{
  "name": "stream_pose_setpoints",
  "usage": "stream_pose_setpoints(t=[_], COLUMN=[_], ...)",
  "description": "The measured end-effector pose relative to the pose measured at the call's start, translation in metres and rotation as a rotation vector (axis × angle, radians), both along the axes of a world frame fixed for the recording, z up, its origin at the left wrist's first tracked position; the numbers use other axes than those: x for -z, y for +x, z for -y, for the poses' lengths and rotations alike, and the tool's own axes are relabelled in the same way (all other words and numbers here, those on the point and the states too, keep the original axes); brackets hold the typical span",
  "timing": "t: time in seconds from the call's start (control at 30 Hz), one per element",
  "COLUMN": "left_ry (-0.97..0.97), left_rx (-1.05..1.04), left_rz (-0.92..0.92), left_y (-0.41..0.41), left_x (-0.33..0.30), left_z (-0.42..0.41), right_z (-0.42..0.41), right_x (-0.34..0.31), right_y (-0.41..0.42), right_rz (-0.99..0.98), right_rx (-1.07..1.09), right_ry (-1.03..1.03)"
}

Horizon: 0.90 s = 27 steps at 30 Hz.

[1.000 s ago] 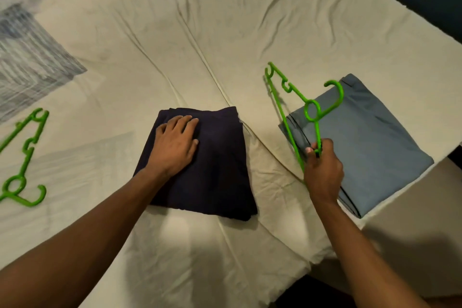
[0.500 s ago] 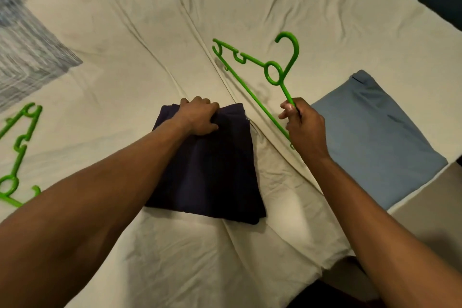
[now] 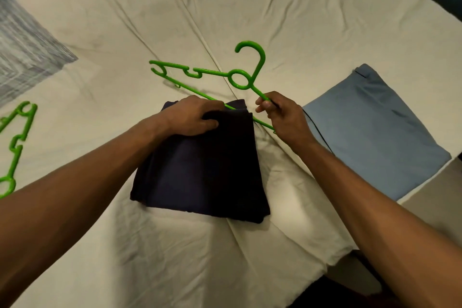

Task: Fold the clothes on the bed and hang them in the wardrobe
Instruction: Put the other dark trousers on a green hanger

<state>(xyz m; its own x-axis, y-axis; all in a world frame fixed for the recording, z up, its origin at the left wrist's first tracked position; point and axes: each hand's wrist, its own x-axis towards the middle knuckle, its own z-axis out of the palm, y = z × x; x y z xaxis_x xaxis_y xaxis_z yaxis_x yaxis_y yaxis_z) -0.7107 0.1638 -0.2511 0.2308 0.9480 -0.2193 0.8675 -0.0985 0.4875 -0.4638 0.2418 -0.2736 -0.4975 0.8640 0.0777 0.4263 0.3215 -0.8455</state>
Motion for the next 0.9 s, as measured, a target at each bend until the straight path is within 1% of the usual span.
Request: stream_pose_setpoints(t=[0.1,0.17,0.23,0.33,0.47,0.5,0.53,0.57,0.67,0.73,0.77,0.83,0.9], left_ry=[0.018,0.037,0.057,0.03,-0.142,-0.161,-0.152,-0.107,0.171,0.33,0.375,0.39,0.361], left_rx=[0.022,-0.037,-0.111,-0.136,-0.115,-0.112,-0.123,-0.142,-0.235,-0.329,-0.38,-0.479,-0.571], left_rz=[-0.012,-0.041,-0.095,-0.239,-0.561,-0.61,-0.617,-0.583,-0.411,-0.408,-0.418,-0.403,-0.367], left_y=[0.001,0.005,0.007,0.004,-0.017,-0.023,-0.029,-0.035,-0.039,-0.036,-0.035,-0.033,-0.032], left_x=[-0.002,-0.003,0.0,0.004,-0.004,-0.006,-0.008,-0.008,0.0,0.011,0.018,0.031,0.041], left_z=[-0.002,-0.004,-0.007,-0.006,0.003,0.006,0.009,0.013,0.03,0.044,0.051,0.064,0.08], right_z=[0.002,0.01,0.019,0.028,0.031,0.032,0.032,0.032,0.028,0.028,0.028,0.03,0.032], right_x=[-0.005,-0.007,-0.003,0.005,0.008,0.009,0.01,0.01,0.005,0.0,-0.001,0.0,0.0], right_y=[-0.006,-0.009,-0.011,-0.012,-0.011,-0.012,-0.012,-0.013,-0.016,-0.019,-0.02,-0.022,-0.023], right_rz=[-0.027,-0.029,0.014,0.05,0.03,0.032,0.035,0.032,-0.02,-0.043,-0.04,-0.01,0.027], right_rx=[-0.079,-0.122,-0.173,-0.195,-0.153,-0.149,-0.148,-0.148,-0.152,-0.179,-0.2,-0.237,-0.269], right_ry=[-0.002,-0.021,-0.038,-0.064,-0.084,-0.093,-0.098,-0.103,-0.158,-0.192,-0.196,-0.172,-0.144])
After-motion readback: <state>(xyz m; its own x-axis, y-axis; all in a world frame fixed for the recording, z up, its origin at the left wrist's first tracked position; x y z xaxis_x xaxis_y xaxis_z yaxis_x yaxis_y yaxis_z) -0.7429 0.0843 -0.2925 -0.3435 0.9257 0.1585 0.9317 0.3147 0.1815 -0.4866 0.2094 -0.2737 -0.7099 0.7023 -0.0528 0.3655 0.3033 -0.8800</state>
